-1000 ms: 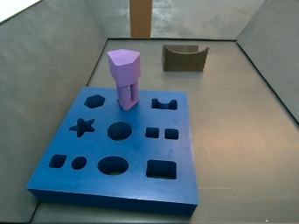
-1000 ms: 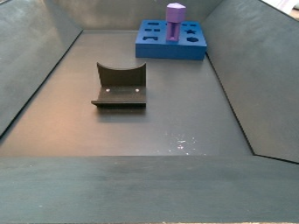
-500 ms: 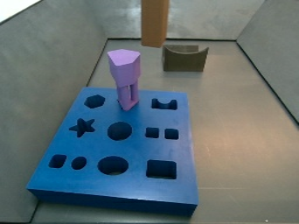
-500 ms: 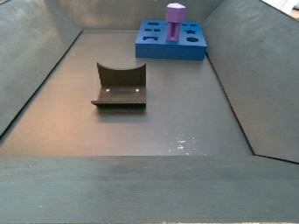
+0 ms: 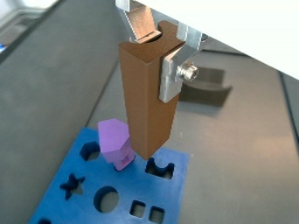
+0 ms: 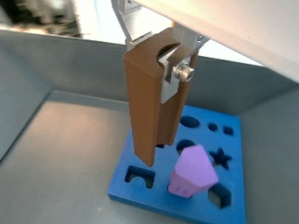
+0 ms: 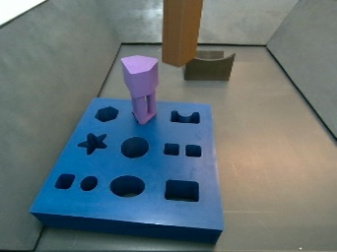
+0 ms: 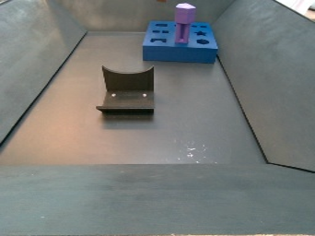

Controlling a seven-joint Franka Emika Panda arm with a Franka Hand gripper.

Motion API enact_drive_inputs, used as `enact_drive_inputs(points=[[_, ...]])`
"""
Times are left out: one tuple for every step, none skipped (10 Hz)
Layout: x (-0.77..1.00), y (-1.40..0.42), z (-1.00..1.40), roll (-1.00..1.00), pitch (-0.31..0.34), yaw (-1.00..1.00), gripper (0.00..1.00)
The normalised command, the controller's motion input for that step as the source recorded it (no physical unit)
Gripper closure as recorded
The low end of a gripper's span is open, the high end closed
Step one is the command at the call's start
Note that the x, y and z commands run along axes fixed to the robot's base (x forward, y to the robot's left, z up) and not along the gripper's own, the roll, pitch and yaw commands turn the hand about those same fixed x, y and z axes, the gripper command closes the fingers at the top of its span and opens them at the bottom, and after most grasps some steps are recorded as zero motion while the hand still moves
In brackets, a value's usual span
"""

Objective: Pick up the arch object. Move up. Move to above the board. Insert the arch object.
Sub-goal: Insert the arch object.

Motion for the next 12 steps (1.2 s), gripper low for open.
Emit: enact_drive_inputs(points=[[0.00, 0.00, -0.30, 0.00, 0.000, -1.00, 1.00], [0.00, 0.00, -0.31, 0.00, 0.000, -1.00, 1.00], [0.00, 0.00, -0.31, 0.00, 0.000, -1.00, 1.00], [0.00, 0.00, -0.32, 0.00, 0.000, -1.00, 1.00], [0.00, 0.00, -0.23, -0.04, -0.003, -1.00, 1.00], [0.05, 0.00, -0.15, -0.08, 0.000, -0.99, 1.00], [0.09, 0.00, -0.10, -0.11, 0.000, -0.96, 1.00], [0.28, 0.00, -0.06, -0.15, 0.000, -0.82, 1.00], [0.15, 0.00, -0.15, -0.11, 0.000, -0.92, 1.00], [0.00, 0.00, -0.09, -0.02, -0.070, -1.00, 1.00], [0.00, 0.00, -0.06, -0.03, -0.047, -1.00, 1.00], [0.03, 0.00, 0.00, -0.03, 0.000, -0.75, 1.00]])
